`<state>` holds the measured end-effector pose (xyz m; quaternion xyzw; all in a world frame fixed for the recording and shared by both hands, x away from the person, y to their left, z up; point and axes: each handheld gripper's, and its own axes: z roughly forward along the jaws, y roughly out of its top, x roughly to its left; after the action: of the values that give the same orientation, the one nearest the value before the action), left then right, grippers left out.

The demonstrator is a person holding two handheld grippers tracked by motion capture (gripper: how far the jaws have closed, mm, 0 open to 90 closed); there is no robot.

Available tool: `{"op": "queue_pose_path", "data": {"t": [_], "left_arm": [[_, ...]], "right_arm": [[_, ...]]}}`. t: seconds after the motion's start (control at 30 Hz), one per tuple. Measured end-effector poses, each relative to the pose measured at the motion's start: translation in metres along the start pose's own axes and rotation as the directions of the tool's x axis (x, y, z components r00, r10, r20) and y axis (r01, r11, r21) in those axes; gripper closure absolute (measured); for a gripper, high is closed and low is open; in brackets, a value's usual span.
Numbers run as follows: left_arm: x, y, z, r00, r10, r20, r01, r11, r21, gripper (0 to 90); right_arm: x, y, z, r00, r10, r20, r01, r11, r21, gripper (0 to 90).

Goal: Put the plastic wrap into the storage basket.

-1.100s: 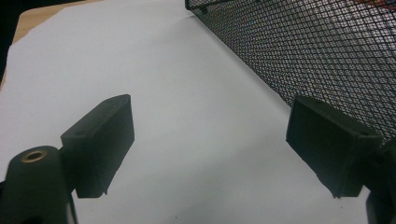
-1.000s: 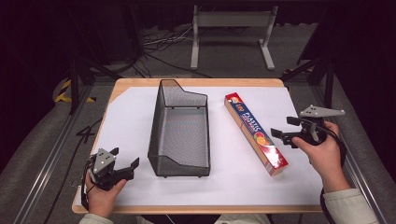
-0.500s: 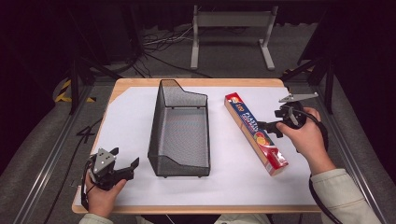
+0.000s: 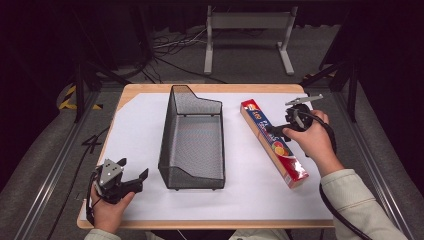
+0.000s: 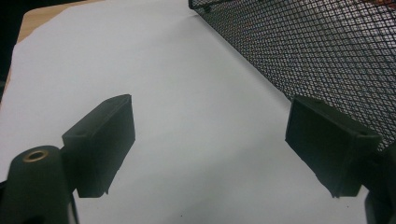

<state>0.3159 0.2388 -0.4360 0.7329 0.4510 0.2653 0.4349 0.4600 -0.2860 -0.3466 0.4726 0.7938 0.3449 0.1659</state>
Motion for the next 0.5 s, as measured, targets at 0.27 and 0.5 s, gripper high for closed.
{"op": "queue_pose_path", "data": {"t": [0.27,0.5], "left_arm": [[0.001,0.0,0.0,1.0,-0.001,-0.005,0.001,1.0,0.002,16.5],[0.001,0.0,0.0,0.9999,-0.006,-0.016,0.006,1.0,0.0,16.6]], "right_arm": [[0.0,-0.007,0.027,0.9997,0.022,0.01,-0.023,0.996,0.088,8.9],[-0.002,-0.015,0.042,0.9988,0.049,0.003,-0.049,0.989,0.143,17.9]]}}
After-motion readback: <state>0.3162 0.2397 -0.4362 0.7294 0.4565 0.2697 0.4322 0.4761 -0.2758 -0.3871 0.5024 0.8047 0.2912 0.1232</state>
